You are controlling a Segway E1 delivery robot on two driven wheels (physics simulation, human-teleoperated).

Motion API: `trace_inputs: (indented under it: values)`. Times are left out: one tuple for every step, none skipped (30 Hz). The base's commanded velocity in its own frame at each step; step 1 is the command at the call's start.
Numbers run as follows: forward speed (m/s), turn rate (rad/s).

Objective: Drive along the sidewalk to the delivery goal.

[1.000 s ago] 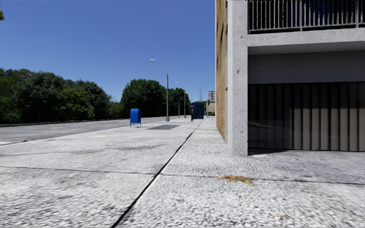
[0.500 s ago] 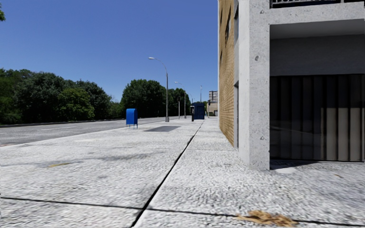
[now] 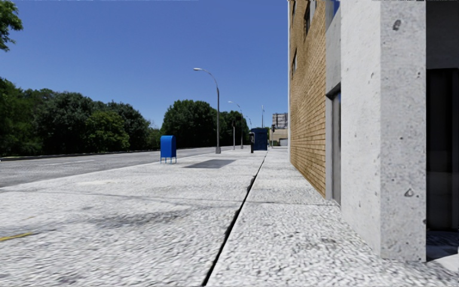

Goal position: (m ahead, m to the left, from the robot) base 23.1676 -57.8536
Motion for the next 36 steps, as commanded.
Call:
trace_inputs:
  values:
    - [2.0, 0.3]
    - [2.0, 0.3]
    - [2.0, 0.3]
    - [2.0, 0.3]
    - [2.0, 0.3]
    - [2.0, 0.3]
    - [2.0, 0.3]
    - [2.0, 0.3]
    - [2.0, 0.3]
    - [2.0, 0.3]
    - [2.0, 0.3]
    - [2.0, 0.3]
    - [2.0, 0.26]
    - [2.0, 0.21]
    - [2.0, 0.16]
    - [2.0, 0.12]
    - [2.0, 0.04]
    - [2.0, 0.04]
    - [2.0, 0.0]
    - [2.0, 0.0]
    - [2.0, 0.0]
    - [2.0, 0.0]
    - [2.0, 0.0]
    - [2.0, 0.0]
    - [2.0, 0.0]
    - [2.0, 0.0]
    - [2.0, 0.0]
    - [2.0, 0.0]
    - [2.0, 0.0]
    - [2.0, 0.0]
    - [2.0, 0.0]
    - [2.0, 0.0]
    - [2.0, 0.0]
    - [2.0, 0.0]
    - [2.0, 0.0]
    - [2.0, 0.0]
